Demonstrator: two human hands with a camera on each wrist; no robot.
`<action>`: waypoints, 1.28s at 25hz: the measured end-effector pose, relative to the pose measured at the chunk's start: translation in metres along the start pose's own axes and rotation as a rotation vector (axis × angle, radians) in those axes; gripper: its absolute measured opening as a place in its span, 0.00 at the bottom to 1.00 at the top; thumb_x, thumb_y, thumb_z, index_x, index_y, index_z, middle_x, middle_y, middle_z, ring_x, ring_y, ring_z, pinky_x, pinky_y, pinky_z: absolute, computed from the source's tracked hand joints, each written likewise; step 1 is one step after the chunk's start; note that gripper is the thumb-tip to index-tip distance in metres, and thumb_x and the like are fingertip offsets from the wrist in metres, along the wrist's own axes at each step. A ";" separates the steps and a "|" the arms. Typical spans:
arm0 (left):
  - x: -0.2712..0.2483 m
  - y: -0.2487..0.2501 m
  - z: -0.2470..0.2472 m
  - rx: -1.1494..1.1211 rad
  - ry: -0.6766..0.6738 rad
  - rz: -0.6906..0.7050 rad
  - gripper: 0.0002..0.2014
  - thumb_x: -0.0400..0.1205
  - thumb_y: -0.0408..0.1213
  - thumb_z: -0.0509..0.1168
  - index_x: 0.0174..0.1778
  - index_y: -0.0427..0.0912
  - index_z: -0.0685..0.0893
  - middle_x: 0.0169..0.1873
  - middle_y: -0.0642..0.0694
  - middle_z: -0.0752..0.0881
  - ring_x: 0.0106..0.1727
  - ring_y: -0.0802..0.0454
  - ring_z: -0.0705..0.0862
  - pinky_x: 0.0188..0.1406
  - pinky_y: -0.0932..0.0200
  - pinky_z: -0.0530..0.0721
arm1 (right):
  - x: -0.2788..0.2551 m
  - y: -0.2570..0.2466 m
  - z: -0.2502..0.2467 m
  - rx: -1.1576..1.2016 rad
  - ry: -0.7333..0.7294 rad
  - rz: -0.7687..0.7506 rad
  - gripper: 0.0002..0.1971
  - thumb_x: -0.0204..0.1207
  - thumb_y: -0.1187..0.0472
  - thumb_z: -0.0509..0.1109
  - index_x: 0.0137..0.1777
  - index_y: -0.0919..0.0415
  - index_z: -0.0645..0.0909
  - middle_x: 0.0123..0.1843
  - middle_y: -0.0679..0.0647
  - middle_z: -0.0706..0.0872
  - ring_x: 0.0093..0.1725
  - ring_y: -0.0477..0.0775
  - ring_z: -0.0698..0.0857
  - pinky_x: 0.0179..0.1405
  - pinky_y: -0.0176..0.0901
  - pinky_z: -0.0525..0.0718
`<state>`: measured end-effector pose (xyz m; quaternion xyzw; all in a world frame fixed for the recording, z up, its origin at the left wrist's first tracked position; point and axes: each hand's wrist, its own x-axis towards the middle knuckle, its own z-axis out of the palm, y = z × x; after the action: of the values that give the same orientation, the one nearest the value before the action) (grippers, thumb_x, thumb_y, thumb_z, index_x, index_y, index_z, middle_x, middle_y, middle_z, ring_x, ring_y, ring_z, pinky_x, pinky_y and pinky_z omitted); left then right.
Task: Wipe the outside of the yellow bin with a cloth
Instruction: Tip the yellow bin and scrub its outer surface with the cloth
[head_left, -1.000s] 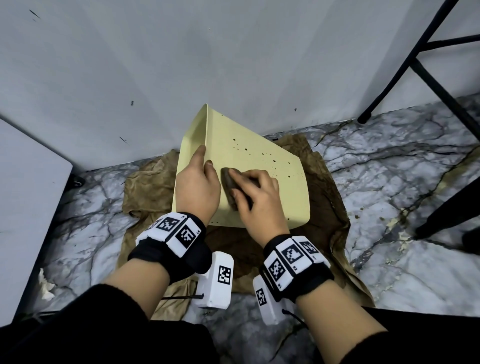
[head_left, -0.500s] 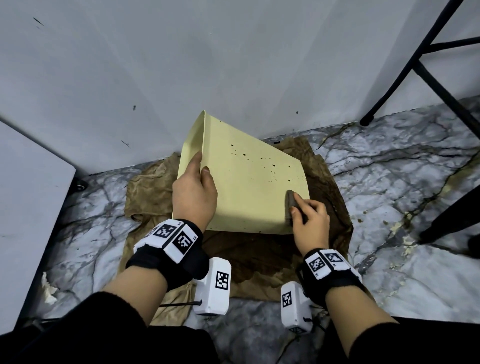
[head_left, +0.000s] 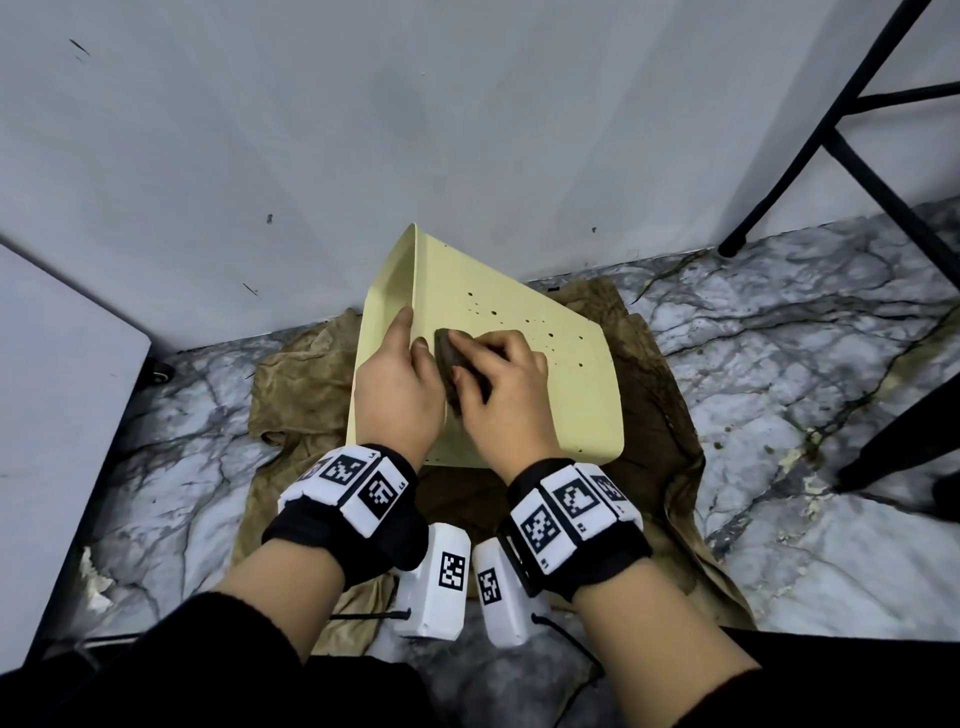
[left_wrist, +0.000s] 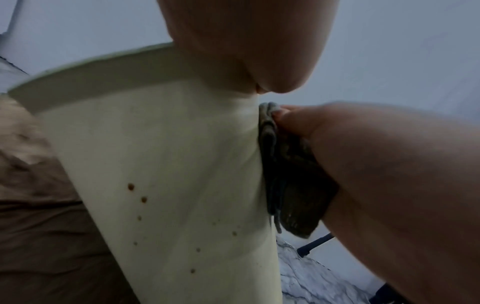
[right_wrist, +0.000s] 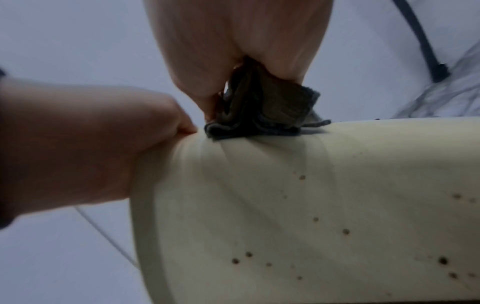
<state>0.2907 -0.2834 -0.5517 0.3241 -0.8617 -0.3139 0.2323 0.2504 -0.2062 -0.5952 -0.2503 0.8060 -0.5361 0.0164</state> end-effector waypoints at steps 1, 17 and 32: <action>0.001 0.000 0.000 -0.001 0.001 0.000 0.20 0.82 0.32 0.55 0.71 0.37 0.70 0.54 0.28 0.86 0.56 0.35 0.83 0.49 0.60 0.70 | 0.002 0.002 -0.001 0.010 -0.004 0.004 0.17 0.75 0.63 0.65 0.64 0.50 0.79 0.57 0.57 0.80 0.57 0.62 0.73 0.55 0.33 0.61; 0.011 -0.019 -0.006 0.011 -0.101 -0.007 0.18 0.81 0.29 0.53 0.68 0.38 0.67 0.55 0.36 0.83 0.51 0.40 0.81 0.42 0.60 0.70 | -0.015 0.093 -0.037 0.022 0.142 0.468 0.16 0.77 0.64 0.64 0.63 0.54 0.80 0.62 0.59 0.77 0.63 0.64 0.71 0.58 0.30 0.61; 0.014 0.003 -0.005 -0.176 -0.111 -0.085 0.15 0.83 0.33 0.55 0.66 0.44 0.70 0.28 0.53 0.78 0.32 0.51 0.78 0.33 0.59 0.69 | -0.007 0.034 -0.021 0.046 0.072 0.201 0.15 0.75 0.63 0.66 0.61 0.54 0.81 0.55 0.58 0.79 0.57 0.61 0.73 0.54 0.29 0.63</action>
<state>0.2824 -0.2931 -0.5435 0.3206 -0.8279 -0.4154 0.1981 0.2372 -0.1750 -0.6175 -0.1483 0.8145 -0.5590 0.0468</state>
